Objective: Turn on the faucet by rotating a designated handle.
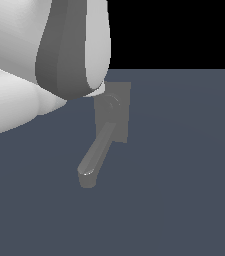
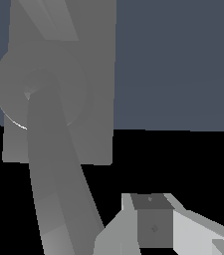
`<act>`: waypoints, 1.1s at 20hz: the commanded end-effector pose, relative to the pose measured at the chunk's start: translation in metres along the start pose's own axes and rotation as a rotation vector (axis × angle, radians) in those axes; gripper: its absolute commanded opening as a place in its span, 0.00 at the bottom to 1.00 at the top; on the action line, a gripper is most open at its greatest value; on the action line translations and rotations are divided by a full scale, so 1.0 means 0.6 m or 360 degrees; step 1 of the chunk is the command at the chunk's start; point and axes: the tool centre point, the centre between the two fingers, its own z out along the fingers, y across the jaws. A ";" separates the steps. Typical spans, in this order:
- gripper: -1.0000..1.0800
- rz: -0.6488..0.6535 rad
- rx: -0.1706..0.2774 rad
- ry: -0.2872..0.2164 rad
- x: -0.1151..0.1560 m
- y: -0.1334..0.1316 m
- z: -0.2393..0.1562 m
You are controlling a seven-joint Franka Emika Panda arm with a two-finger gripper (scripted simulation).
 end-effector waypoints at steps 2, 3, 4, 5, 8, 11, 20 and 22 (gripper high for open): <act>0.00 0.0010 0.0002 -0.0044 -0.036 -0.012 0.007; 0.00 0.0011 0.0002 -0.0045 -0.040 -0.016 0.007; 0.00 0.0011 0.0002 -0.0046 -0.044 -0.019 0.007; 0.00 0.0011 0.0001 -0.0048 -0.049 -0.023 0.006; 0.00 0.0012 0.0000 -0.0051 -0.062 -0.035 0.006; 0.00 0.0001 0.0003 -0.0008 -0.039 -0.036 -0.001; 0.00 0.0006 0.0001 -0.0026 -0.060 -0.084 0.001; 0.00 0.0007 0.0001 -0.0030 -0.064 -0.095 0.002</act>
